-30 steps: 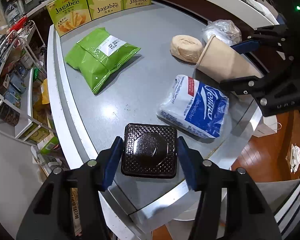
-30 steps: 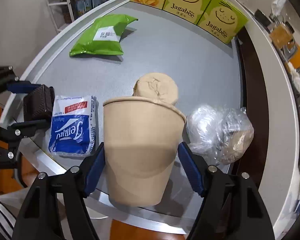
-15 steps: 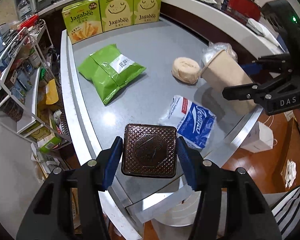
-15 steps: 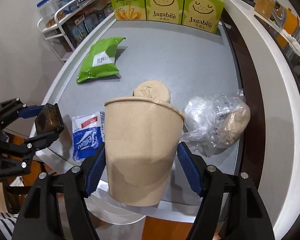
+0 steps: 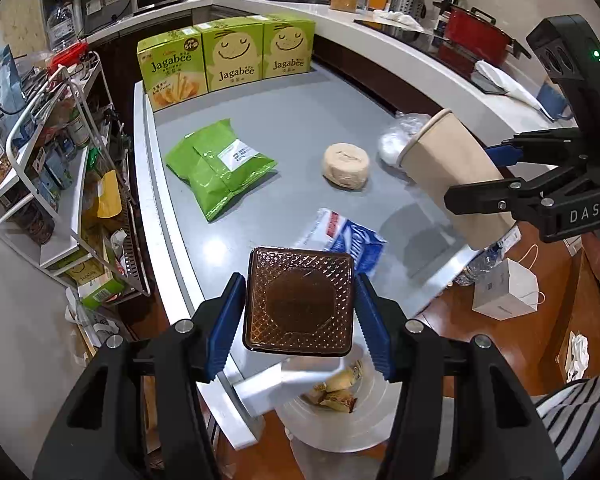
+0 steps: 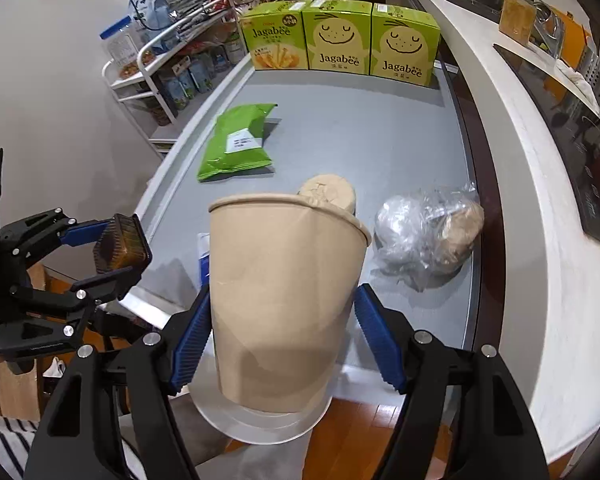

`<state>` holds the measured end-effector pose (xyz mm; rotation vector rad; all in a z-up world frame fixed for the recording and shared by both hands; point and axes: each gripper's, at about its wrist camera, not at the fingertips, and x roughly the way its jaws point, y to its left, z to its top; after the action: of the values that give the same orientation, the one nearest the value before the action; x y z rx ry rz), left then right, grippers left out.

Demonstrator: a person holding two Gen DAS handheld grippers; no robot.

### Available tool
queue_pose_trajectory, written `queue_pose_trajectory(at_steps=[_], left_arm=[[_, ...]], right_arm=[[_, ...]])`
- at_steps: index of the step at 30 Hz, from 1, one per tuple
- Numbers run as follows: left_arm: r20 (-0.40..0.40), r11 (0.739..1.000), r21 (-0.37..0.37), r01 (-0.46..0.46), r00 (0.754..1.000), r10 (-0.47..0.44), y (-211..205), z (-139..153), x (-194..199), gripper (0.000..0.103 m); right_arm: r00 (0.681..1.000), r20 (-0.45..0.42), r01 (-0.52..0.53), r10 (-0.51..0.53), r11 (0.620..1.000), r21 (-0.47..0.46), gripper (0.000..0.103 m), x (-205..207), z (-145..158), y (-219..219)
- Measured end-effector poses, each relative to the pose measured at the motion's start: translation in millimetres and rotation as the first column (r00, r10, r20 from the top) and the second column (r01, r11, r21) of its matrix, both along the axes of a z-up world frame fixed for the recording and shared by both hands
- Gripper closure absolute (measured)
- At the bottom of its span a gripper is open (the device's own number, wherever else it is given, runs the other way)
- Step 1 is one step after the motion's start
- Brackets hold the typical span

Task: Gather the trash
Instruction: 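Carry the cup and dark tray over the white bin with both grippers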

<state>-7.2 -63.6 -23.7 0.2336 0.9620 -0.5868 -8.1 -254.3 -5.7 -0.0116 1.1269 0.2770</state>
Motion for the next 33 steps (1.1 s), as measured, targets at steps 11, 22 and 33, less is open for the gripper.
queue_pose_trajectory(at_steps=[11,22,33], left_arm=[[-0.036,0.999,-0.007,0.037,0.999,-0.038,-2.1,1.1,-48.2,0.047],[-0.128,0.997,0.024,0.078,0.989,-0.074,-3.6,-24.0,-89.8,0.047],[-0.238,0.994,0.067,0.085,0.969,-0.067,-3.1,-69.1,-100.8,0.047]], right_arm=[[0.997,-0.042,-0.068,0.069,0.997,0.022,0.034,-47.3,1.4,10.1],[0.98,-0.153,-0.126,0.128,0.992,0.023,0.034,-91.2,-29.5,23.6],[0.961,-0.249,-0.121,0.117,0.993,0.002,0.034,-103.3,-80.2,37.0]])
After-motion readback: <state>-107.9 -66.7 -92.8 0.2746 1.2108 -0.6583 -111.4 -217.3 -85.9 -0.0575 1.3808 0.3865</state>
